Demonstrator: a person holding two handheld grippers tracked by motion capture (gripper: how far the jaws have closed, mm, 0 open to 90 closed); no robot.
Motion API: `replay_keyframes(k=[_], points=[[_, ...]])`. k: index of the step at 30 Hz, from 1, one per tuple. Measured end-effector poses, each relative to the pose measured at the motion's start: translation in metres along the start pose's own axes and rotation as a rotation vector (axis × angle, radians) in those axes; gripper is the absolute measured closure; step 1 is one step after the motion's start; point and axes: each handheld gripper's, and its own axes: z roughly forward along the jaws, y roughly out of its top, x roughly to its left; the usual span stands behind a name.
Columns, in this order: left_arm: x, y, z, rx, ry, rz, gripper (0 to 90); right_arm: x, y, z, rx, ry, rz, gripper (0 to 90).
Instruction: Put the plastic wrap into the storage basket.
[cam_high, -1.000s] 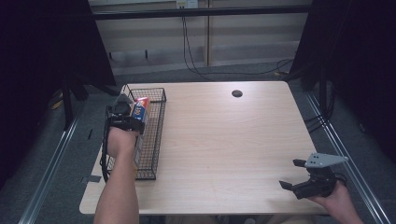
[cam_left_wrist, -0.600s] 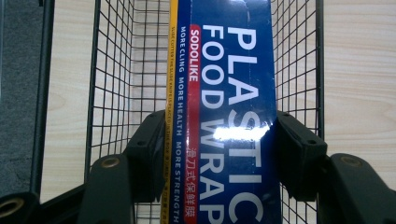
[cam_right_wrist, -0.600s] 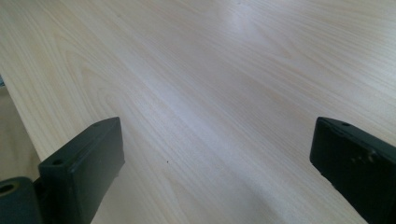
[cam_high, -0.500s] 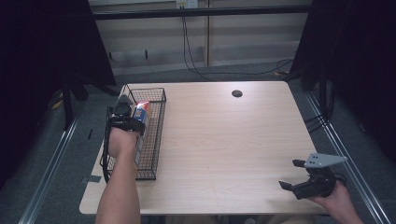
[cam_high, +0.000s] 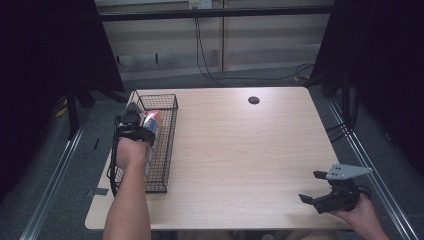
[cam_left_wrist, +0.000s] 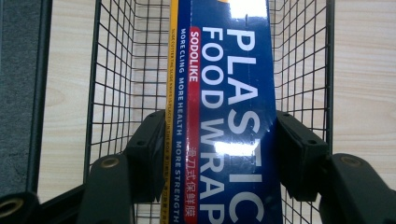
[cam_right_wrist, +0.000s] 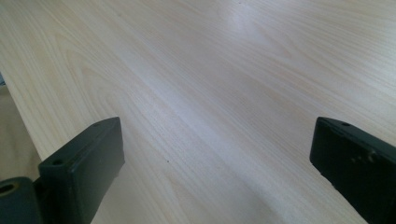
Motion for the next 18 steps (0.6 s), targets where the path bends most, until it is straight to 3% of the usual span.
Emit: replay_keyframes(k=[18], points=[[-0.0013,0.0003,0.0029,0.019,0.005,-0.008,41.9,0.0004,-0.0001,0.0001,0.004,0.003,-0.006,2.9]])
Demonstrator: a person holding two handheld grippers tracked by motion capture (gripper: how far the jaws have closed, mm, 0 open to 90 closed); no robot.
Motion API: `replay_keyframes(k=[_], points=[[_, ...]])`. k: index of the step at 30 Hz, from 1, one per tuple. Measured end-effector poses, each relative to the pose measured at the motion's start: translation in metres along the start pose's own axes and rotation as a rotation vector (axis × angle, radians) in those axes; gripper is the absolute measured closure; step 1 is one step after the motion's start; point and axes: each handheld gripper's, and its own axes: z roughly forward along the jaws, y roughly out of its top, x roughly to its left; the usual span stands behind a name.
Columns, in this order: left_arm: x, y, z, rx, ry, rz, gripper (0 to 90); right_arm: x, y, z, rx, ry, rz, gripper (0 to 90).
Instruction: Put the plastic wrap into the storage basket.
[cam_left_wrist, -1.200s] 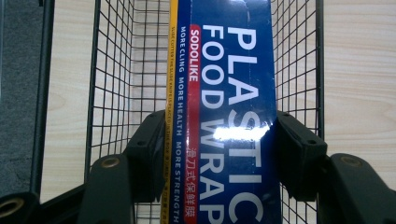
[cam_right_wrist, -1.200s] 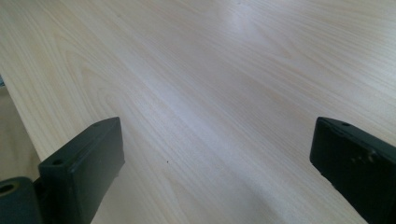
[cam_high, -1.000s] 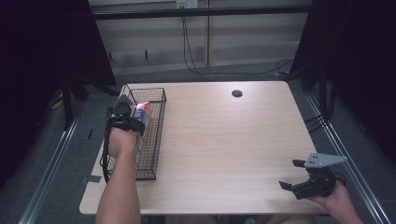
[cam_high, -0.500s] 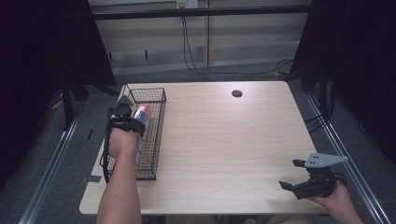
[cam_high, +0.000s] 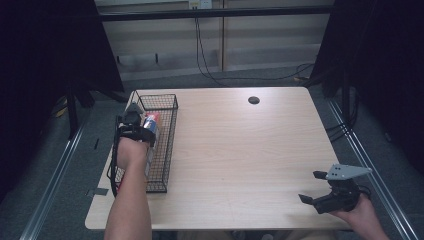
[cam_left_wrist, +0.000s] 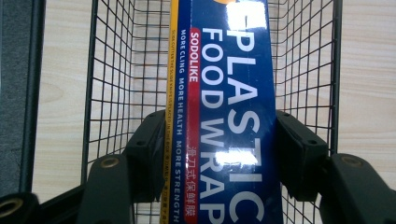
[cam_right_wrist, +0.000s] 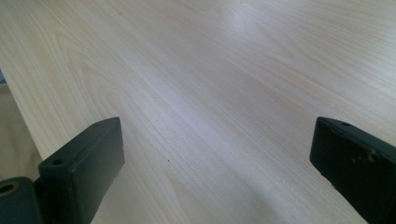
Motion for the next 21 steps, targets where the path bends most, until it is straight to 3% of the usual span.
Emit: replay_keyframes(k=[4,6,18,21], points=[[0.0002,0.0002,0.0009,0.005,0.002,0.013,41.7,0.0000,-0.0001,0.0004,-0.001,-0.001,-0.006,2.9],[-0.0015,-0.0003,0.0018,0.008,-0.002,-0.007,41.7,-0.0002,0.0000,0.0004,-0.001,-0.001,-0.008,2.9],[-0.0008,-0.0017,0.0057,0.019,-0.002,0.003,40.8,0.0001,0.0000,0.0001,0.000,-0.003,-0.007,2.9],[-0.0021,-0.0021,0.0058,0.016,-0.009,-0.013,40.0,0.0000,-0.0002,0.0002,0.004,-0.002,-0.008,2.9]])
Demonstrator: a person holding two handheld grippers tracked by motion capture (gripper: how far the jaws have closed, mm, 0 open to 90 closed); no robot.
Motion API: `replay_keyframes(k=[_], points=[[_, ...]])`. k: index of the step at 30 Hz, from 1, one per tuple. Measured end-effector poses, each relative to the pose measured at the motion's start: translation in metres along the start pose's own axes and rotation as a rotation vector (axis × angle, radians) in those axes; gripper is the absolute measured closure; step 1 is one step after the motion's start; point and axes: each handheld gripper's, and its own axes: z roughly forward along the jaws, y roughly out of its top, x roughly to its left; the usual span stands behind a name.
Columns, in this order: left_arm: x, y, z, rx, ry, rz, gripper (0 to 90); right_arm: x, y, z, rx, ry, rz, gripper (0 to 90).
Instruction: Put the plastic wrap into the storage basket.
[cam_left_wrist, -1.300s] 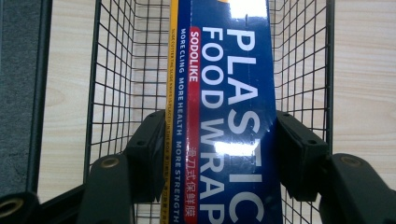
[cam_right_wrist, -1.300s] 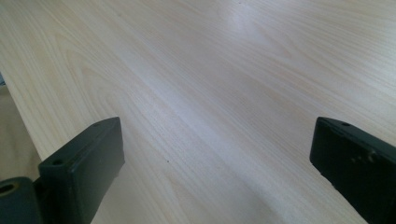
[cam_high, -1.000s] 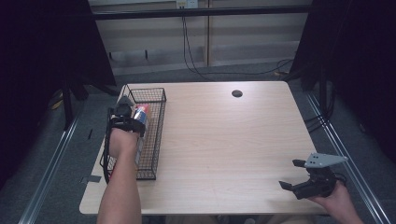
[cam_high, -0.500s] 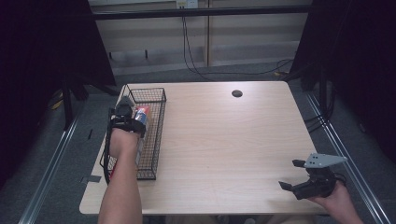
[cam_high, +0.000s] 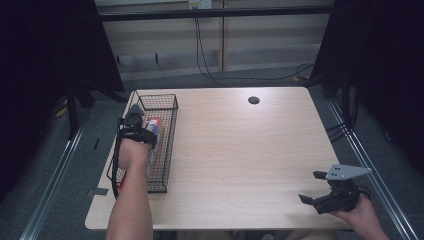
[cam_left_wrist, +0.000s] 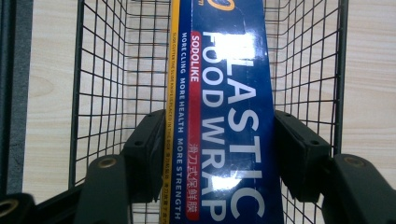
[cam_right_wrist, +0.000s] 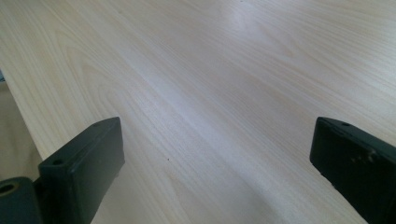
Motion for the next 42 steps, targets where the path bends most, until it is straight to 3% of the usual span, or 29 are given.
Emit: replay_keyframes(k=[8,13,15,17,24,32,33,36,42], points=[[0.002,0.002,-0.010,-0.019,-0.003,-0.009,37.2,0.000,0.000,0.000,-0.004,0.000,-0.001,3.0],[0.002,0.002,-0.011,-0.024,-0.015,-0.036,31.2,0.001,0.000,-0.001,-0.005,0.005,0.006,3.0],[0.003,0.003,-0.013,-0.024,-0.006,-0.018,29.6,0.001,0.000,-0.001,-0.005,0.003,0.005,3.0],[0.002,0.004,-0.014,-0.027,-0.017,-0.028,26.4,0.001,0.000,-0.002,-0.004,0.000,0.007,3.0],[0.001,0.004,-0.017,-0.036,-0.018,0.003,16.8,0.000,0.000,-0.002,-0.007,-0.001,0.009,3.0],[0.000,0.003,-0.020,-0.038,-0.085,0.015,13.4,0.000,0.000,-0.001,-0.010,0.002,0.003,3.0],[0.000,0.003,-0.021,-0.040,-0.089,0.037,13.3,0.000,0.000,-0.001,-0.008,0.004,0.003,3.0],[-0.004,0.002,-0.022,-0.048,-0.110,0.042,13.2,0.000,0.000,-0.001,-0.011,0.002,0.007,3.0],[-0.010,0.002,-0.027,-0.059,-0.139,0.091,13.3,0.001,0.000,-0.003,-0.009,-0.003,0.004,3.0]])
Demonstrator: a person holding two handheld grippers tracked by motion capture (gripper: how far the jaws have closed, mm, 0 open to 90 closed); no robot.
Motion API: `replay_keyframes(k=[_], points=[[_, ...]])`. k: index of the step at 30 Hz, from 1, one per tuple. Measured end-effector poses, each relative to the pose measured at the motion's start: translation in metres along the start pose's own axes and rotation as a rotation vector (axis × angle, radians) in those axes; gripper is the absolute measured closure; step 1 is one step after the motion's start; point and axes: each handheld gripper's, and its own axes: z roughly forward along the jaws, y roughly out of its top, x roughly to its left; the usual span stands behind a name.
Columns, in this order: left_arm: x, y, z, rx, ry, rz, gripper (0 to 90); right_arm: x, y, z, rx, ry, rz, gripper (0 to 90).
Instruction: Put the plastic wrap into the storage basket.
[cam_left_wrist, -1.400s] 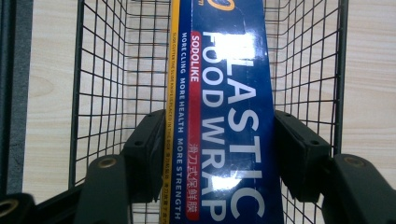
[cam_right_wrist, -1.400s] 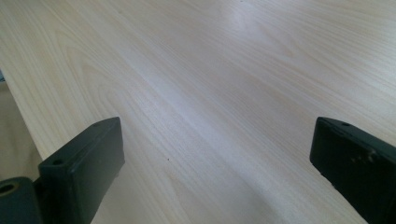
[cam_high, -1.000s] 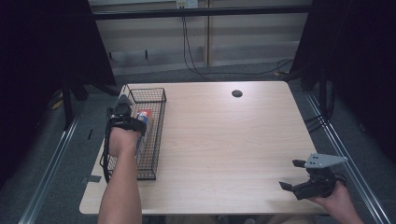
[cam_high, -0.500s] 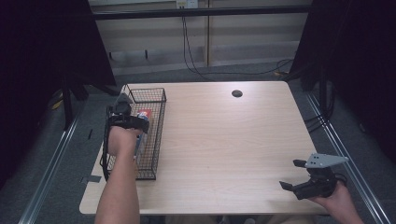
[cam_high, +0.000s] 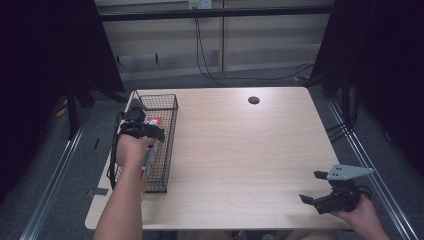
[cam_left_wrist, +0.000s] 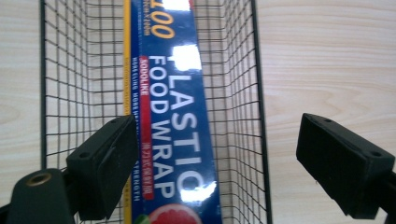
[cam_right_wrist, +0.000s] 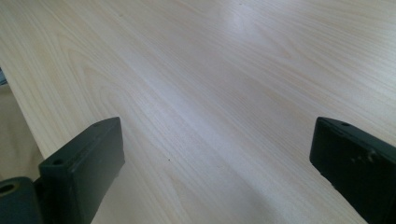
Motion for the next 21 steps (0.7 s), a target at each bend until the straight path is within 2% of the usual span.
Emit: replay_keyframes(k=[13,21], points=[[-0.015,-0.001,-0.007,-0.051,-0.064,0.072,13.6,0.002,-0.001,-0.001,0.002,0.002,0.001,3.1],[-0.024,-0.004,-0.014,-0.059,-0.099,0.113,14.6,0.001,-0.001,0.000,0.006,0.004,-0.004,3.0]])
